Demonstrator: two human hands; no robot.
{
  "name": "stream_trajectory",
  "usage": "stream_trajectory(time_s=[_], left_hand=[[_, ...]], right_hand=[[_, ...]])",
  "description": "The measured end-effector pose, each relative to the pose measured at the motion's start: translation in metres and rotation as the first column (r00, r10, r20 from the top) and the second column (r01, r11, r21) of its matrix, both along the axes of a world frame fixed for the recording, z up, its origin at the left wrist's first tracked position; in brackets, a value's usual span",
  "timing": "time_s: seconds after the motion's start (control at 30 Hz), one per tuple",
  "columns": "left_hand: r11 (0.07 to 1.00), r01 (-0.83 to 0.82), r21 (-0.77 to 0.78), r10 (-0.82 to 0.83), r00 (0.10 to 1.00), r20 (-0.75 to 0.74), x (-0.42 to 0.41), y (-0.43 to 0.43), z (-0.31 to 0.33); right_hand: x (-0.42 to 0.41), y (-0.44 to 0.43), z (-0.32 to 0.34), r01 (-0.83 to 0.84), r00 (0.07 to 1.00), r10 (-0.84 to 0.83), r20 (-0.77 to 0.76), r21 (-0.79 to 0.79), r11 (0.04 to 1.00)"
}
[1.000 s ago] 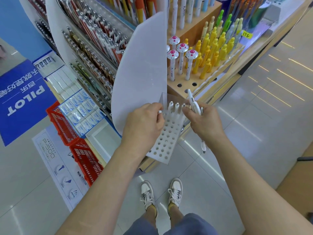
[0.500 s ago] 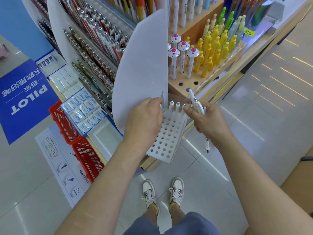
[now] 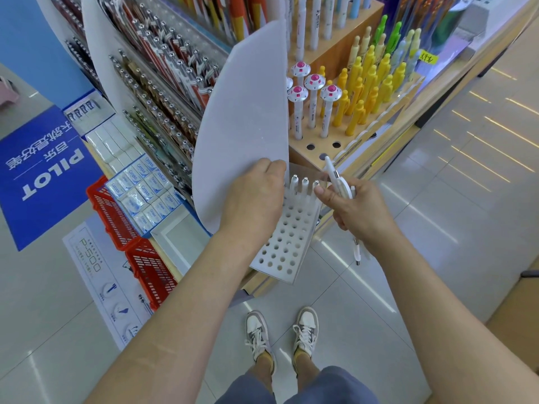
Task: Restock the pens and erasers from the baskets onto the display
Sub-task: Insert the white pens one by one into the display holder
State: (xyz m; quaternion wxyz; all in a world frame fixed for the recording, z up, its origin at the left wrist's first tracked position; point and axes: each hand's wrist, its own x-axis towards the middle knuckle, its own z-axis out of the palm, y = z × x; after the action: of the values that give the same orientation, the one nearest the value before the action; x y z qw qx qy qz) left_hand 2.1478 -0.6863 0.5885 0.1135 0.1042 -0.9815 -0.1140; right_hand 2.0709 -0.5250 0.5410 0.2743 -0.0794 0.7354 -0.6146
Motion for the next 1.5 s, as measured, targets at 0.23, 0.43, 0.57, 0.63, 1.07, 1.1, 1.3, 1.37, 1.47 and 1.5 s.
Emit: stream_trajectory(time_s=[0.23, 0.43, 0.57, 0.63, 1.07, 1.1, 1.3, 1.37, 1.47, 1.5], left_hand=[[0.995, -0.028, -0.094, 0.028, 1.000, 0.004, 0.000, -0.004, 0.002], [0.995, -0.018, -0.096, 0.020, 1.000, 0.020, 0.001, 0.000, -0.012], [0.998, -0.019, -0.066, 0.020, 1.000, 0.022, -0.007, 0.004, -0.019], [0.998, -0.037, -0.049, 0.039, 0.998, 0.048, -0.012, 0.003, -0.022], [0.983, 0.028, -0.181, 0.006, 0.983, 0.185, -0.017, 0.002, -0.016], [0.985, 0.034, -0.168, -0.010, 0.990, 0.143, -0.012, 0.002, -0.017], [0.996, 0.001, 0.090, 0.012, 0.990, -0.143, 0.018, 0.006, -0.017], [0.986, -0.005, 0.167, 0.029, 0.989, -0.144, 0.031, 0.013, -0.016], [0.955, -0.057, 0.290, 0.082, 0.994, -0.075, 0.041, 0.026, -0.014], [0.923, -0.098, 0.372, 0.123, 0.991, -0.046, 0.040, 0.030, -0.010]], right_hand=[[0.000, 0.000, 0.000, 0.010, 1.000, -0.009, 0.028, -0.020, 1.000], [-0.001, -0.001, -0.002, 0.014, 1.000, -0.014, 0.027, -0.016, 1.000], [0.000, -0.002, -0.001, 0.034, 0.996, -0.030, 0.078, -0.049, 0.998], [0.002, -0.003, -0.001, 0.054, 0.993, -0.046, 0.111, -0.070, 0.996], [0.013, -0.005, 0.003, 0.145, 0.979, -0.123, 0.163, -0.126, 0.981], [0.014, -0.006, 0.003, 0.158, 0.976, -0.135, 0.171, -0.127, 0.979], [0.020, -0.009, 0.005, 0.245, 0.964, -0.230, 0.135, -0.105, 0.964], [0.021, -0.009, 0.007, 0.293, 0.952, -0.280, 0.123, -0.101, 0.951], [0.024, -0.006, 0.011, 0.286, 0.952, -0.270, 0.146, -0.103, 0.953], [0.026, -0.004, 0.014, 0.234, 0.965, -0.218, 0.148, -0.105, 0.967]])
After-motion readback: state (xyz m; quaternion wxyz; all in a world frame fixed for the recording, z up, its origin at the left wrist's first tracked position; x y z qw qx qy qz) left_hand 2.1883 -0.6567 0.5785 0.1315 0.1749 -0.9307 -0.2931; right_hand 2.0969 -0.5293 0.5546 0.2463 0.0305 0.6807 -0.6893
